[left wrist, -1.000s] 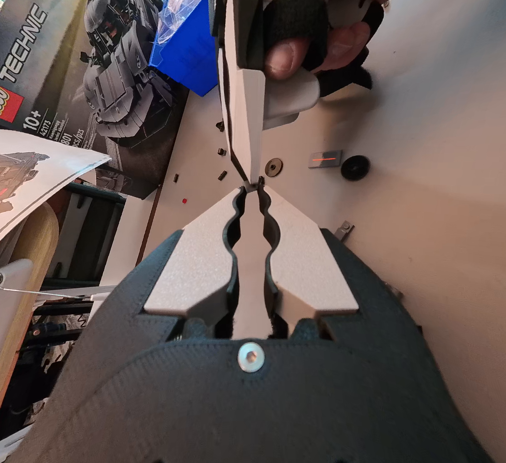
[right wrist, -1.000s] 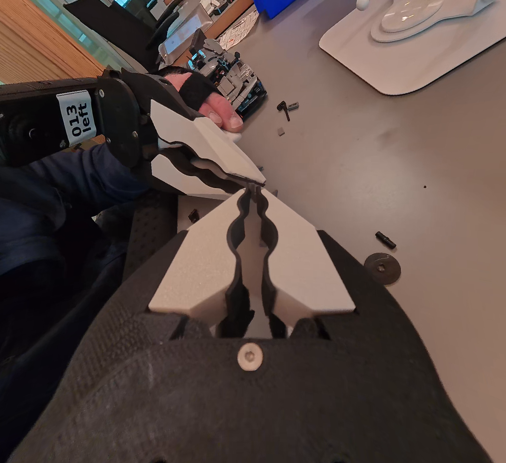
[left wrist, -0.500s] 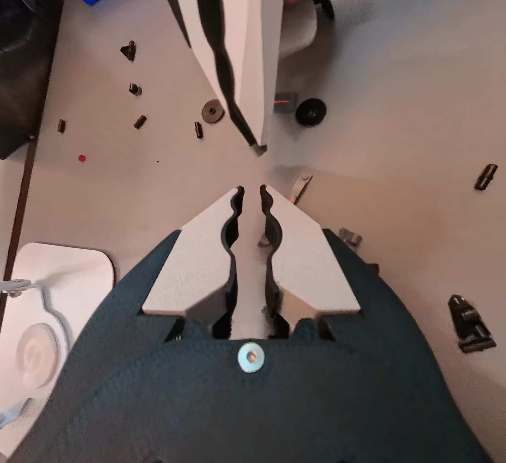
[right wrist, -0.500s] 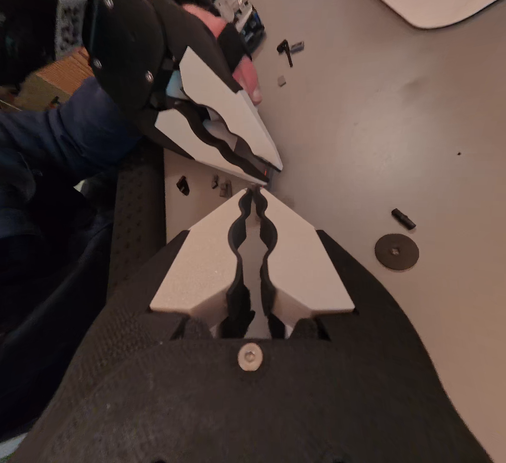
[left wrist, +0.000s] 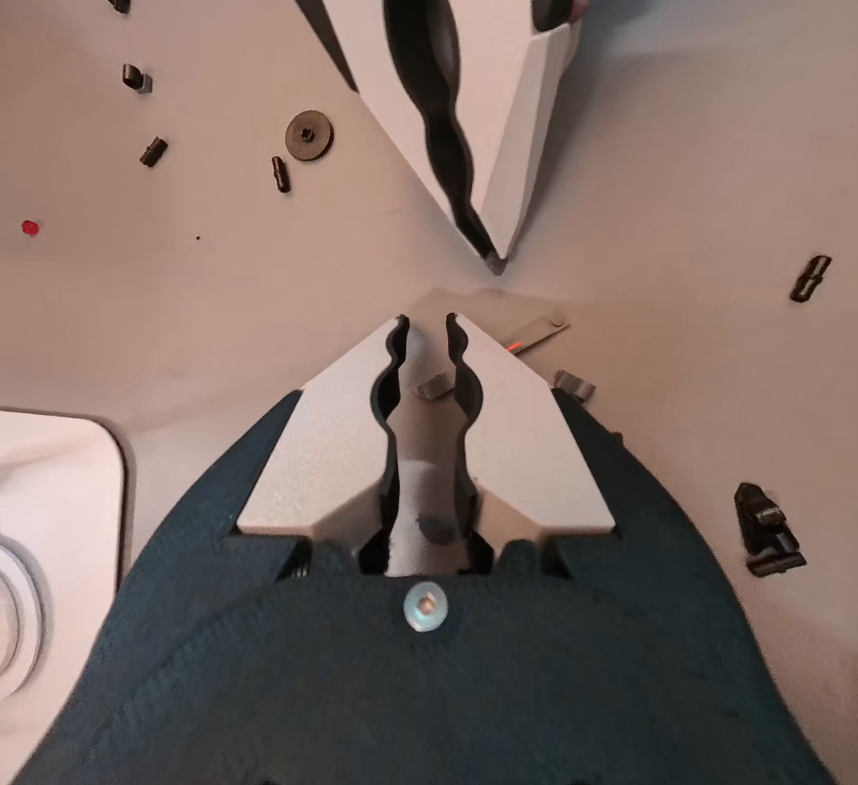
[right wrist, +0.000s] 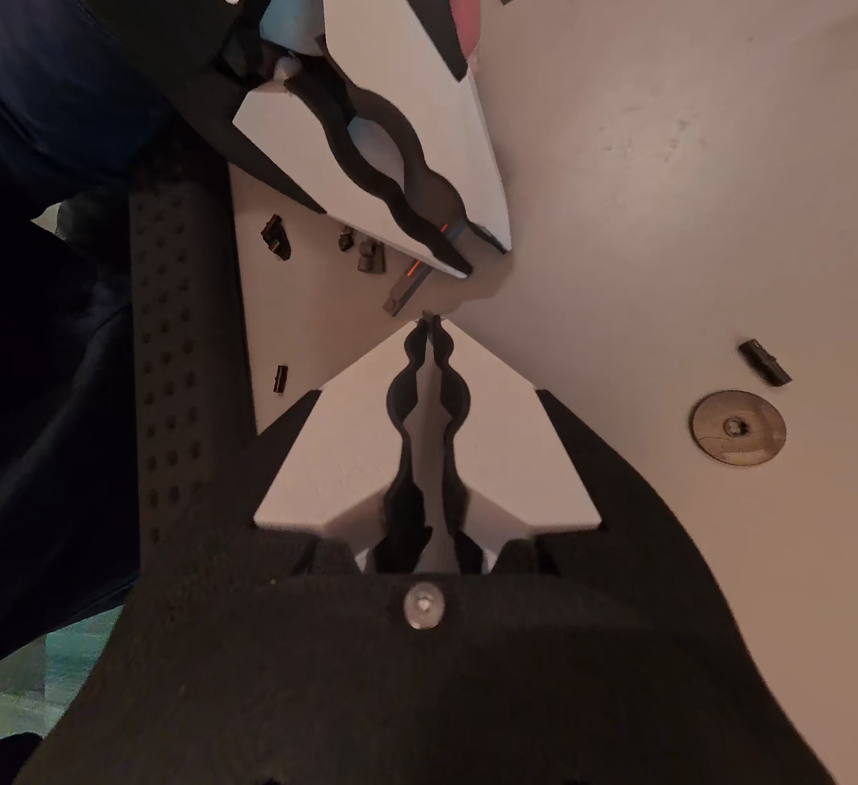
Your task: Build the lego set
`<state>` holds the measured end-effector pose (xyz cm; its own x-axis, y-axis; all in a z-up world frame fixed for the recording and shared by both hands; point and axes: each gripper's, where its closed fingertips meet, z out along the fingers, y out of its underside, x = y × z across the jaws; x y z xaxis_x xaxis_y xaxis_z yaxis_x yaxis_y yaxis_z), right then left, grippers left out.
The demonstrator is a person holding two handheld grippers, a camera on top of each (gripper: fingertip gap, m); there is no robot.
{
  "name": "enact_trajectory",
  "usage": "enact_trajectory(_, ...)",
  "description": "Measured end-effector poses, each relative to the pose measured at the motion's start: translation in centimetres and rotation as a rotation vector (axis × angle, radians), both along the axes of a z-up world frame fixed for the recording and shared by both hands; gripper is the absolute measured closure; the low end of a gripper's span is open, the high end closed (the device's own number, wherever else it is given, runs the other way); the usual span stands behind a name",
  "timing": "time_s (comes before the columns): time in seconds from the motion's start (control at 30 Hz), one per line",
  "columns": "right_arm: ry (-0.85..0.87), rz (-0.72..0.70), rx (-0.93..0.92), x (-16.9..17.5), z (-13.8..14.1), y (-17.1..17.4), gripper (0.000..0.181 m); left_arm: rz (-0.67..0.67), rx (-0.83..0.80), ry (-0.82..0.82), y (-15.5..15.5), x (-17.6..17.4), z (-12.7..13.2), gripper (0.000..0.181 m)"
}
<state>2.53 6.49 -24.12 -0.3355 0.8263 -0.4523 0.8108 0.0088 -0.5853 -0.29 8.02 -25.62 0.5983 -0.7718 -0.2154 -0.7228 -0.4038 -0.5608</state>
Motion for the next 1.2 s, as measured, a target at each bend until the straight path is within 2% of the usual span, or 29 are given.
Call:
enact_trajectory(0.13, 0.007, 0.02, -0.009, 0.1, 0.4, -0.5, 0.181, -0.03, -0.031, -0.099, -1.0, 0.6, 1.3, 0.162)
enact_trajectory(0.3, -0.009, 0.047, -0.024, 0.4, 0.2, -1.1, 0.181, -0.081, -0.116, -0.083, -2.6, 0.5, 0.3, 0.158)
enact_trajectory(0.77, -0.045, 0.031, -0.008, 0.5, -0.6, -0.6, 0.18, -0.105, -0.109, -0.055, -2.4, 1.6, -0.3, 0.169)
enact_trajectory(1.2, -0.06, 0.04, 0.08, 0.7, -1.3, 0.1, 0.18, -0.118, -0.111, -0.075, -2.4, 1.9, -0.4, 0.171)
